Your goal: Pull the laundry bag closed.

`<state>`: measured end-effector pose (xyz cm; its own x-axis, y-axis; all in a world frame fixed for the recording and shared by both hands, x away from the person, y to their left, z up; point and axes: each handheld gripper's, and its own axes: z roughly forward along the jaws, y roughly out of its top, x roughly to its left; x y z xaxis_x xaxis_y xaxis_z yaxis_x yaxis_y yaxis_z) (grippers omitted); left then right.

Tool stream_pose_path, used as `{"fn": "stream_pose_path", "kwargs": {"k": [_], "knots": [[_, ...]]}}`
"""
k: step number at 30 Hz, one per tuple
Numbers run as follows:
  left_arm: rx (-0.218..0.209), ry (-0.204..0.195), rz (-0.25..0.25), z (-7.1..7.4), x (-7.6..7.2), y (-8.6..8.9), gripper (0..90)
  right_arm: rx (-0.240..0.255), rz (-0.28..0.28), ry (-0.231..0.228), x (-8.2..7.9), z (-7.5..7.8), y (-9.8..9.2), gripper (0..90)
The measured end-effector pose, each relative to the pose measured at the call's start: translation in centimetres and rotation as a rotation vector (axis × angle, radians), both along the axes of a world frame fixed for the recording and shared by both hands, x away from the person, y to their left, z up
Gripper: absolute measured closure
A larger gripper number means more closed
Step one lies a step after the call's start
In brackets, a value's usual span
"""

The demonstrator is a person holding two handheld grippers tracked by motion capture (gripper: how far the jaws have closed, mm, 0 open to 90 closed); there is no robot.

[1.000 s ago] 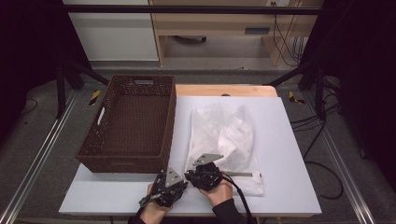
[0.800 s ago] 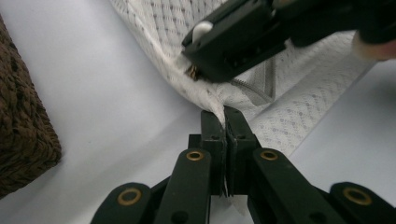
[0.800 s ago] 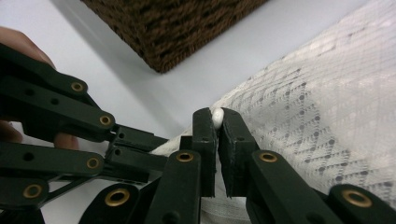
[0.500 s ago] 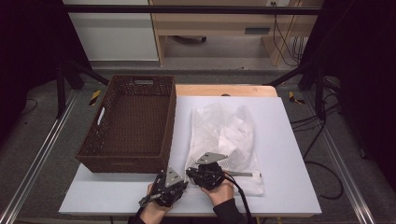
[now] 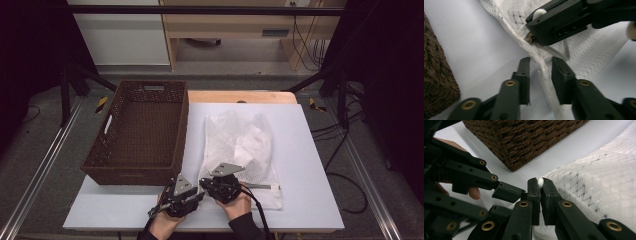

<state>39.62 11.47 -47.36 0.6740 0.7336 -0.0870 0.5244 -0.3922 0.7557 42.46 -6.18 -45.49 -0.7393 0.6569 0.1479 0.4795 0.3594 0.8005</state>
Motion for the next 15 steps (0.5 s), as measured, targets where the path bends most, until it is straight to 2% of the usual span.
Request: {"fn": "stream_pose_path", "kwargs": {"k": [2, 4, 6, 8, 11, 15], "knots": [[-0.010, 0.005, 0.005, 0.00, 0.12, 0.05, 78.6, -0.003, 0.001, 0.000, 0.02, 0.04, -0.07, 86.2], [-0.011, 0.005, 0.004, 0.02, 0.16, 0.06, 81.8, 0.001, 0.001, 0.005, 0.00, 0.08, -0.12, 86.1], [-0.010, 0.004, 0.005, 0.08, 0.15, 0.05, 80.4, -0.002, 0.000, 0.003, -0.02, 0.10, -0.16, 86.2], [-0.022, -0.007, 0.010, 0.24, 0.12, 0.15, 74.0, -0.005, 0.001, 0.002, -0.04, 0.10, -0.23, 86.1], [-0.035, -0.007, 0.011, 0.46, 0.30, 0.35, 71.6, -0.003, -0.002, 0.002, -0.10, 0.11, -0.32, 86.1], [-0.023, 0.004, 0.003, 0.28, 0.45, 0.16, 79.2, 0.001, 0.004, -0.001, -0.11, 0.10, -0.29, 86.1]]}}
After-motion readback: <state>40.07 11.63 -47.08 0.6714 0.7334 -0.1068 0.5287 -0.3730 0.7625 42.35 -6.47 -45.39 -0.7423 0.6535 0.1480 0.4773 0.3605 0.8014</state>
